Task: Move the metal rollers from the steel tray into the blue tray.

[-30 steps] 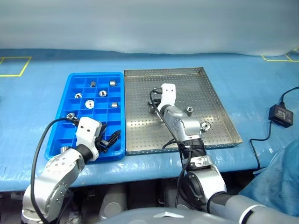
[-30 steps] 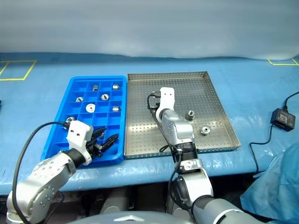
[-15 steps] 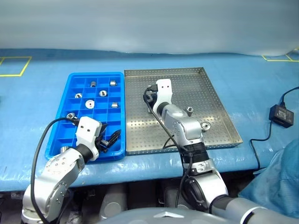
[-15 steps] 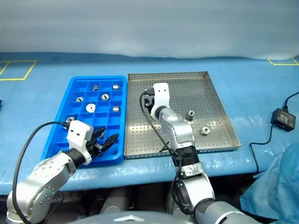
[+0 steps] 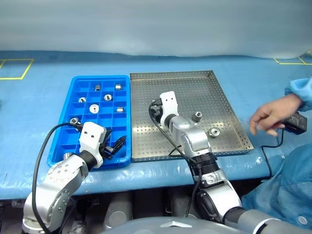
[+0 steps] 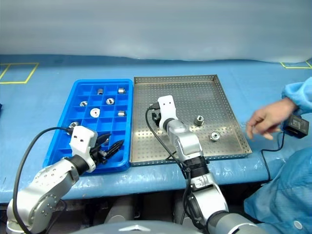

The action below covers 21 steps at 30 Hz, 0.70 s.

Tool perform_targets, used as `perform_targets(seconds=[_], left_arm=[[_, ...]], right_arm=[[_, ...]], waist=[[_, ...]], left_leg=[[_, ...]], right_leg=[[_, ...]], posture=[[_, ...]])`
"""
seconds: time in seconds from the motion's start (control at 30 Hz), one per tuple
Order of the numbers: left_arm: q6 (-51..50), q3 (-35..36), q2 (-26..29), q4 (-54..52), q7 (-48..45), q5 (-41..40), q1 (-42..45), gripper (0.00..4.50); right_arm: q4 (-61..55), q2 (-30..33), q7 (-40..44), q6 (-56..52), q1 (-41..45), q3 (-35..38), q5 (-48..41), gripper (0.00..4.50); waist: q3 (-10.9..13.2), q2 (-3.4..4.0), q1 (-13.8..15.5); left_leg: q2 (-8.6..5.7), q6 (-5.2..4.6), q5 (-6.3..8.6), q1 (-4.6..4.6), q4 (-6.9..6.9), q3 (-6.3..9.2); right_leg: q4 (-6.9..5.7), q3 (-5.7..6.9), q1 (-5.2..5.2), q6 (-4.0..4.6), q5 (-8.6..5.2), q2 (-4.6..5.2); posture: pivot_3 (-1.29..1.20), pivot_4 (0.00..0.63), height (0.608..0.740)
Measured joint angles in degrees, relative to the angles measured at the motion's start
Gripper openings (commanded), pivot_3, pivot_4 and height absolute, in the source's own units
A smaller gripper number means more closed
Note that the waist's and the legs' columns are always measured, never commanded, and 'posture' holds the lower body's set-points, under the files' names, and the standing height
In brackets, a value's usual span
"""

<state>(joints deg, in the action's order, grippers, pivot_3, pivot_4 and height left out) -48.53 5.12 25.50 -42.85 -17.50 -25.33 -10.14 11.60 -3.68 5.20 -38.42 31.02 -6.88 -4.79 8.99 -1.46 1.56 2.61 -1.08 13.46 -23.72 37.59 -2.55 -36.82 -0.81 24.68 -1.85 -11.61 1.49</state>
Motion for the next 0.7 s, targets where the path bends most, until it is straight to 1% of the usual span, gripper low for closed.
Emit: perform_targets(seconds=[0.2, 0.3, 0.33, 0.37, 0.7], left_arm=[[-0.03, -0.02, 0.05, 0.00, 0.00, 0.00, 0.04, 3.13], [-0.05, -0.02, 0.05, 0.00, 0.02, 0.00, 0.04, 3.13], [-0.06, -0.02, 0.05, 0.00, 0.03, 0.00, 0.06, 3.13], [-0.06, -0.02, 0.05, 0.00, 0.04, 0.00, 0.06, 3.13], [-0.13, 0.06, 0.04, -0.01, 0.16, -0.04, -0.34, 3.13]], right_arm=[[1.67, -0.03, -0.32, 0.68, 0.08, 0.13, 0.88, 2.42], [2.95, -0.30, -0.46, 0.39, -0.41, 0.25, 0.96, 1.85], [2.96, -0.38, -0.53, 0.40, -0.37, 0.48, 0.95, 1.50], [2.98, -0.39, -0.59, 0.40, -0.38, 0.57, 0.97, 1.28], [2.58, -1.32, -0.47, 0.45, -0.42, 1.22, 0.60, 1.29]], waist=[[-0.01, -0.01, 0.01], [0.00, 0.00, 0.00], [0.00, 0.00, -0.02], [0.00, 0.00, -0.01], [0.01, 0.01, 0.06]], left_leg=[[0.00, 0.00, 0.00, 0.03, 0.00, 0.00], [0.00, 0.00, 0.00, 0.00, 0.00, 0.00], [0.00, 0.00, 0.00, 0.00, -0.01, 0.00], [0.00, 0.00, 0.00, 0.00, -0.01, 0.00], [0.01, 0.00, 0.00, -0.03, -0.01, 0.01]], right_leg=[[0.00, 0.01, -0.02, 0.00, 0.00, 0.00], [0.00, 0.00, 0.01, 0.00, 0.00, 0.00], [0.00, 0.00, 0.01, 0.00, 0.00, 0.00], [0.00, 0.01, 0.01, 0.00, 0.00, 0.00], [0.00, 0.01, 0.02, 0.00, 0.00, 0.00]], posture=[[0.18, 0.150, 0.740], [0.18, 0.150, 0.740], [0.18, 0.150, 0.740], [0.18, 0.150, 0.740], [0.19, 0.150, 0.740]])
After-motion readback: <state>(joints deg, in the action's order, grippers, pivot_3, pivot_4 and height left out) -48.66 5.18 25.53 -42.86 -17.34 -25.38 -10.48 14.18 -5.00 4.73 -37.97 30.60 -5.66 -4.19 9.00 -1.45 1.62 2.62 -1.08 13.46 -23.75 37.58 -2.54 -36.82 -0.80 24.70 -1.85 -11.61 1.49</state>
